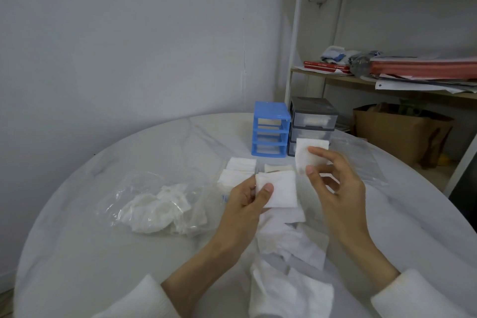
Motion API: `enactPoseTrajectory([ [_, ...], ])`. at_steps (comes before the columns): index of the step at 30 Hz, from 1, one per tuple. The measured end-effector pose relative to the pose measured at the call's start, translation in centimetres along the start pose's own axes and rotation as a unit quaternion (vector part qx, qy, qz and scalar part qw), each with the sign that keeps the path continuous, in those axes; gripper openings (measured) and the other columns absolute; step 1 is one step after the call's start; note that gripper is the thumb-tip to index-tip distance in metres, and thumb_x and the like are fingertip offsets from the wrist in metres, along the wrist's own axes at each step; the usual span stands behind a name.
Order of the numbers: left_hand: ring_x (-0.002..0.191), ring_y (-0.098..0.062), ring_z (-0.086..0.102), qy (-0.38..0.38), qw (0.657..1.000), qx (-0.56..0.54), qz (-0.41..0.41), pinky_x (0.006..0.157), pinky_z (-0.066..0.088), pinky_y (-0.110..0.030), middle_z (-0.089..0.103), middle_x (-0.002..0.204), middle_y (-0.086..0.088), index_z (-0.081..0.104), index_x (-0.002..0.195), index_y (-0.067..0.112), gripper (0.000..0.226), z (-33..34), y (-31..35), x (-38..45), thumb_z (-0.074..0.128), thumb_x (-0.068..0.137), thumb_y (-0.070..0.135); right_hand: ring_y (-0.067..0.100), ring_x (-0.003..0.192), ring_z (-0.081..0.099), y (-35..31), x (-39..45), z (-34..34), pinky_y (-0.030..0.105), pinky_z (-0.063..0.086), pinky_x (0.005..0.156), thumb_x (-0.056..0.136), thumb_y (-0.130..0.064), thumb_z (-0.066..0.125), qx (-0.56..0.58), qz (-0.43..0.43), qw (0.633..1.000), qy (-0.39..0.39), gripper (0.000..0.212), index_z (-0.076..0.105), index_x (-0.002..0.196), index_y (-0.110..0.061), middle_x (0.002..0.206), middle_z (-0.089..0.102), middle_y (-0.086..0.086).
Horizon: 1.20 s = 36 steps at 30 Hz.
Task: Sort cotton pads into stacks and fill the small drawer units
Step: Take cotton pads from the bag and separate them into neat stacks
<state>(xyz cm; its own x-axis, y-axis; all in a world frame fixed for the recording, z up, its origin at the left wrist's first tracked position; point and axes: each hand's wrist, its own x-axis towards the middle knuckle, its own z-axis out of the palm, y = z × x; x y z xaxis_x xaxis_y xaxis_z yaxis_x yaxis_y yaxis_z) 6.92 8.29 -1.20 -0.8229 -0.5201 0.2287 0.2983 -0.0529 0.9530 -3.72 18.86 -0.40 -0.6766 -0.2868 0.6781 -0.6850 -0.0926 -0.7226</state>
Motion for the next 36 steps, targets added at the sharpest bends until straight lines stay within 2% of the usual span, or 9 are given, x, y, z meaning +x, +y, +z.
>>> enactPoseTrajectory([
  [4, 0.077, 0.000, 0.067, 0.024, 1.000, 0.002, 0.005, 0.065, 0.052, -0.015, 0.072, 0.080, 0.008, 0.064, 0.092, 0.011, 0.020, -0.2, -0.2, 0.1, 0.046, 0.096, 0.007, -0.001, 0.079, 0.050, 0.3, 0.0, -0.3, 0.006, 0.041, 0.068, 0.086, -0.013, 0.063, -0.042, -0.027, 0.998, 0.035, 0.020, 0.063, 0.101, -0.025, 0.093, 0.060, -0.009],
  [7, 0.077, -0.003, 0.067, 0.044, 0.999, 0.000, 0.001, 0.065, 0.052, -0.017, 0.071, 0.084, 0.004, 0.065, 0.094, 0.010, 0.019, -0.3, -0.3, 0.3, 0.046, 0.096, 0.008, -0.006, 0.083, 0.046, 0.0, -0.1, -0.5, 0.003, 0.035, 0.075, 0.084, -0.019, 0.068, -0.048, -0.039, 0.997, 0.043, 0.015, 0.064, 0.093, -0.030, 0.087, 0.056, -0.021],
  [10, 0.079, -0.005, 0.068, 0.054, 0.999, -0.003, -0.002, 0.067, 0.053, -0.018, 0.072, 0.087, 0.004, 0.065, 0.094, 0.014, 0.020, -0.3, -0.3, 0.4, 0.046, 0.097, 0.009, 0.001, 0.089, 0.056, -0.3, 0.0, -0.5, 0.009, 0.042, 0.078, 0.085, -0.017, 0.066, 0.025, -0.010, 1.000, 0.005, 0.015, 0.062, 0.089, -0.031, 0.088, 0.063, -0.018],
  [13, 0.083, -0.007, 0.069, 0.054, 0.998, 0.010, -0.010, 0.070, 0.054, -0.020, 0.073, 0.088, 0.004, 0.066, 0.093, 0.017, 0.021, -0.4, -0.3, 0.4, 0.046, 0.097, 0.012, 0.005, 0.087, 0.062, -0.8, 0.0, -0.1, 0.015, 0.050, 0.070, 0.082, -0.008, 0.065, 0.105, 0.041, 0.992, -0.048, 0.028, 0.055, 0.100, -0.027, 0.094, 0.064, -0.011],
  [17, 0.086, -0.011, 0.069, 0.038, 0.999, 0.012, -0.026, 0.070, 0.054, -0.020, 0.073, 0.093, -0.002, 0.067, 0.097, 0.012, 0.021, -0.4, -0.3, 0.4, 0.047, 0.097, 0.015, 0.012, 0.074, 0.066, -1.2, -0.2, 0.1, 0.018, 0.052, 0.064, 0.076, -0.001, 0.069, 0.173, 0.098, 0.974, -0.109, 0.043, 0.049, 0.110, -0.019, 0.079, 0.069, 0.007],
  [20, 0.093, -0.018, 0.068, 0.028, 0.999, 0.017, -0.025, 0.079, 0.056, -0.028, 0.072, 0.098, -0.007, 0.068, 0.099, 0.011, 0.021, -0.4, -0.4, 0.3, 0.048, 0.096, 0.016, 0.003, 0.069, 0.062, -1.1, 0.0, 0.1, 0.013, 0.048, 0.059, 0.076, 0.003, 0.067, 0.196, 0.109, 0.965, -0.139, 0.024, 0.058, 0.093, -0.011, 0.071, 0.068, -0.006],
  [23, 0.093, -0.016, 0.068, 0.005, 0.999, 0.004, -0.031, 0.080, 0.055, -0.026, 0.073, 0.096, -0.004, 0.068, 0.100, 0.013, 0.022, -0.4, -0.2, 0.2, 0.046, 0.097, 0.015, 0.004, 0.073, 0.058, -0.9, -0.2, 0.2, 0.014, 0.046, 0.060, 0.077, -0.012, 0.065, 0.190, 0.107, 0.957, -0.189, 0.006, 0.060, 0.082, -0.011, 0.075, 0.063, -0.011],
  [26, 0.092, -0.014, 0.068, -0.019, 0.999, -0.007, -0.035, 0.077, 0.055, -0.022, 0.073, 0.097, -0.003, 0.068, 0.102, 0.013, 0.024, -0.3, 0.0, 0.1, 0.045, 0.097, 0.011, 0.009, 0.077, 0.057, -0.9, -0.3, 0.3, 0.020, 0.046, 0.063, 0.074, -0.025, 0.063, 0.168, 0.109, 0.955, -0.217, 0.014, 0.061, 0.084, -0.015, 0.081, 0.062, -0.008],
  [36, 0.100, -0.016, 0.066, -0.003, 0.999, -0.022, -0.050, 0.082, 0.055, -0.025, 0.071, 0.104, -0.001, 0.067, 0.103, 0.018, 0.029, 0.0, -0.2, -0.1, 0.039, 0.100, 0.016, 0.000, 0.055, 0.056, -1.1, -0.4, 0.2, 0.011, 0.040, 0.049, 0.077, -0.011, 0.069, 0.122, 0.106, 0.968, -0.194, 0.023, 0.054, 0.093, -0.019, 0.060, 0.064, -0.010],
])
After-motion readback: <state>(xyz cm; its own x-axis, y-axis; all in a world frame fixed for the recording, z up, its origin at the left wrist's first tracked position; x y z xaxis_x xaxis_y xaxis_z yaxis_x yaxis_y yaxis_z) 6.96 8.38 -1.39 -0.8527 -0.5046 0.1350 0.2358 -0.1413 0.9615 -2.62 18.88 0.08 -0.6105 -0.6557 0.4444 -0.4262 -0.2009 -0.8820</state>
